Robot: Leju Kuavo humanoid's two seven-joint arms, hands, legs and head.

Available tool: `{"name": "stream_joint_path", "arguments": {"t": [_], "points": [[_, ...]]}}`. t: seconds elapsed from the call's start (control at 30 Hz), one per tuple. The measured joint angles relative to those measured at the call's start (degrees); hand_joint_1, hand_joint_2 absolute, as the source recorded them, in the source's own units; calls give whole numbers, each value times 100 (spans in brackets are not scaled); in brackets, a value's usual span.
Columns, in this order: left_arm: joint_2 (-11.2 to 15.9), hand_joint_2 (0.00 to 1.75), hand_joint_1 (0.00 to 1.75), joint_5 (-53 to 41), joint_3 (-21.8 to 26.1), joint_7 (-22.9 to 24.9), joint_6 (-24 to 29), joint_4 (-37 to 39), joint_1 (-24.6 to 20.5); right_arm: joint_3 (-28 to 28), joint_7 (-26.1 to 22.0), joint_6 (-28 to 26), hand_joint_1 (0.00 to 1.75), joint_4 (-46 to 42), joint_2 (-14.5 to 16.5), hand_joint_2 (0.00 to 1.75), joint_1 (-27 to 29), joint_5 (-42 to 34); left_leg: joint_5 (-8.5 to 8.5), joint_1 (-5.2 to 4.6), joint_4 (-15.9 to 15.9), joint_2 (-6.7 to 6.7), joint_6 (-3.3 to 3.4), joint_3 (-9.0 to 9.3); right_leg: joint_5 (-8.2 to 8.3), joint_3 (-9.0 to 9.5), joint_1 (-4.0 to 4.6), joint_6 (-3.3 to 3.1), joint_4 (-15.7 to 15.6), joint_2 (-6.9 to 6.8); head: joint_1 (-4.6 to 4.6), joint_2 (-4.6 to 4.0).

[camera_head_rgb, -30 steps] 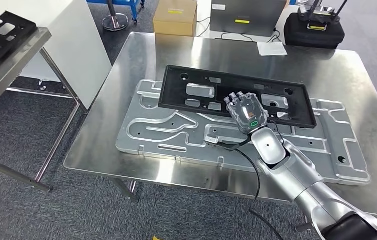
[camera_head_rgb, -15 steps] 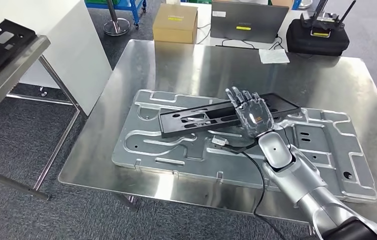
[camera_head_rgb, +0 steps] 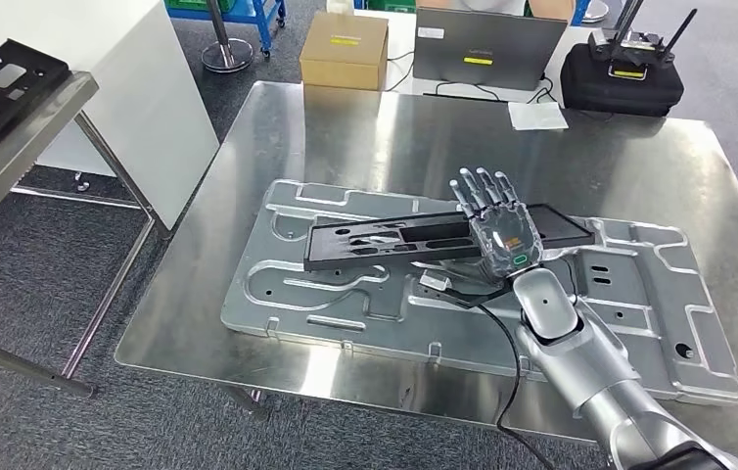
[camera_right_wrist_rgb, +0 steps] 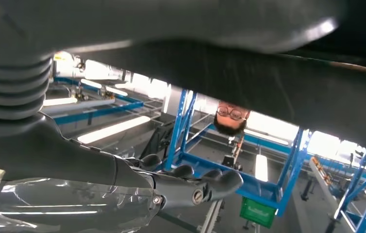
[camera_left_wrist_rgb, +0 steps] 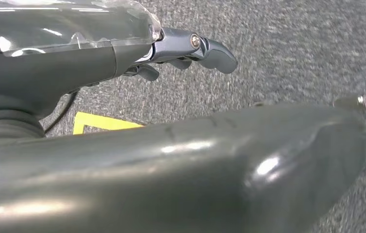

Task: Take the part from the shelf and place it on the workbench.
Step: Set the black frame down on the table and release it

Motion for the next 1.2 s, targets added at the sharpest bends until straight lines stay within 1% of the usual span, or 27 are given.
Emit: {"name": "stream_joint_path", "arguments": {"t": [0.03, 0.07, 0.13, 0.17, 0.2, 0.23, 0.27, 0.3, 0.37, 0.4, 0.5, 0.53, 0.57, 0.6, 0.67, 0.7, 0.73, 0.77, 0.83, 0.87, 0.9, 1.0, 1.03, 1.07, 1.1, 1.17, 1.2], "points": [[-3, 0, 0, 4, 0, -3, -3, 0, -3, -51, -25, -6, 0, -31, 14, 0, 26, -8, 31, 15, -36, 5, 31, 14, -76, -32, 2, 25, 87, -1, 4, 0], [-7, 0, 0, 5, 0, -7, -7, 0, -9, -106, -71, -19, 0, -67, 28, 0, 54, -30, 58, 30, -70, 9, 58, 26, -217, -118, 2, 42, 293, -2, 8, 0], [-11, 0, 0, 14, 0, -19, -30, 0, -14, -248, -241, -57, 0, -181, 80, 0, 175, -159, 74, 26, -75, 11, 87, 22, -608, -425, -12, 63, 1007, -5, 14, -1], [-11, 0, 0, 25, 1, -24, -60, 0, -9, -331, -351, -76, 0, -269, 123, 0, 281, -276, 78, 24, -64, 8, 91, 18, -755, -578, -15, 73, 1360, -6, 14, -1], [-11, 0, 0, 47, 2, -33, -107, 0, -2, -413, -459, -81, 0, -376, 177, 0, 405, -421, 81, 22, -51, 3, 92, 11, -806, -660, -18, 81, 1557, -8, 14, -1], [-11, 0, 0, 71, 4, -47, -164, 0, 5, -493, -566, -67, 0, -512, 239, 0, 534, -599, 82, 21, -32, -2, 88, 4, -751, -638, -20, 82, 1541, -10, 14, -1], [-12, 0, 0, 100, 7, -64, -214, 0, 13, -573, -664, -10, 0, -683, 309, 0, 656, -819, 72, 21, -10, -8, 77, -3, -596, -498, -21, 75, 1289, -12, 14, -1], [-15, 0, 0, 125, 11, -80, -253, 0, 19, -651, -745, 79, 0, -872, 384, 0, 764, -1068, 57, 21, 17, -12, 60, -10, -405, -285, -21, 60, 891, -13, 14, 0], [-22, 0, 0, 157, 25, -99, -284, 0, 28, -784, -861, 315, 0, -1283, 549, 0, 951, -1575, 21, 1, 78, -12, 13, -39, -168, 53, 2, 19, 235, -9, 11, 0], [-24, 0, 0, 165, 34, -101, -287, 0, 30, -829, -885, 422, 0, -1467, 622, 0, 1041, -1763, 13, -7, 101, -10, -10, -54, -135, 115, 13, -2, 95, -6, 10, 0], [-23, 0, 0, 183, 54, -102, -287, 0, 46, -892, -895, 699, 0, -1901, 764, 0, 1265, -2084, 11, -10, 124, -11, -91, -83, -89, 89, 15, -89, 49, -13, 8, -1], [-22, 0, 0, 185, 56, -102, -287, 0, 54, -904, -889, 774, 0, -2004, 788, 0, 1299, -2144, -70, -7, 189, -9, -124, -111, -55, 75, 3, -131, 28, -21, 4, -1], [-21, 0, 0, 184, 58, -102, -288, 0, 59, -918, -881, 835, 0, -2094, 804, 0, 1317, -2184, -232, 1, 358, -6, -155, -171, -15, 51, -12, -170, 4, -29, -7, -1], [-21, 0, 0, 182, 59, -102, -290, 0, 60, -933, -869, 885, 0, -2164, 812, 0, 1324, -2209, -465, 19, 638, -2, -185, -265, 24, 17, -20, -197, -8, -36, -18, 0], [-24, 0, 0, 179, 59, -102, -296, 0, 56, -962, -818, 993, 0, -2246, 821, 0, 1332, -2260, -932, 51, 1359, 2, -233, -478, 100, -85, -17, -210, -4, -36, -34, 0], [-24, 0, 0, 179, 60, -102, -301, 0, 55, -981, -773, 1070, 0, -2261, 822, 0, 1334, -2299, -1052, 61, 1592, 3, -247, -514, 144, -144, -15, -203, 1, -36, -33, 0], [-24, 0, 0, 181, 60, -102, -307, 0, 55, -1004, -722, 1149, 0, -2264, 822, 0, 1334, -2344, -1068, 67, 1624, 3, -252, -452, 189, -203, -14, -194, 6, -36, -34, 0], [-24, 0, 0, 183, 61, -102, -313, 0, 53, -1037, -676, 1217, 0, -2264, 821, 0, 1330, -2384, -981, 71, 1405, 3, -246, -265, 232, -262, -15, -180, 10, -35, -34, 0], [-21, 0, 0, 185, 61, -102, -324, 0, 37, -1107, -610, 1310, 0, -2266, 818, 0, 1310, -2444, -745, 68, 565, 3, -205, 293, 320, -356, -12, -138, 19, -32, -36, 0], [-19, 0, 0, 186, 62, -102, -333, 0, 24, -1140, -588, 1329, 0, -2267, 813, 0, 1295, -2465, -654, 55, 212, 2, -176, 500, 366, -381, -10, -106, 19, -31, -27, 0], [-18, 0, 0, 188, 62, -100, -345, 0, 14, -1166, -573, 1336, 0, -2267, 809, 0, 1279, -2491, -609, 38, 15, 0, -146, 605, 414, -392, -11, -69, 14, -34, -25, 0], [-16, 0, 0, 213, 83, -97, -404, 0, 9, -1244, -596, 1187, 0, -2287, 811, 0, 1283, -2702, -456, 5, -54, 4, -40, 561, 554, -387, -31, 52, -62, -37, -22, 0], [-16, 0, 0, 228, 96, -102, -425, 0, 10, -1272, -644, 1061, 0, -2322, 824, 0, 1315, -2848, -380, 13, -74, 13, 3, 528, 497, -413, -36, 80, -43, -32, -20, 0], [-16, 0, 0, 244, 111, -109, -440, 0, 10, -1303, -718, 912, 0, -2382, 848, 0, 1368, -3048, -298, 28, -97, 23, 46, 480, 325, -469, -38, 99, 72, -27, -13, 0], [-16, 0, 0, 263, 125, -120, -454, 0, 11, -1339, -819, 754, 0, -2476, 886, 0, 1447, -3319, -224, 39, -108, 34, 76, 420, 43, -555, -43, 110, 319, -25, -2, 0], [-16, 0, 0, 303, 153, -141, -466, 0, 20, -1396, -1103, 503, 0, -2786, 1005, 0, 1704, -4116, -111, 30, -100, 37, 107, 271, -554, -742, -44, 127, 1087, -22, 14, 0], [-17, 0, 0, 321, 168, -149, -468, 0, 31, -1413, -1261, 430, 0, -2989, 1070, 0, 1875, -4555, -63, 25, -88, 37, 103, 191, -705, -783, -43, 134, 1434, -22, 16, 0]]}}
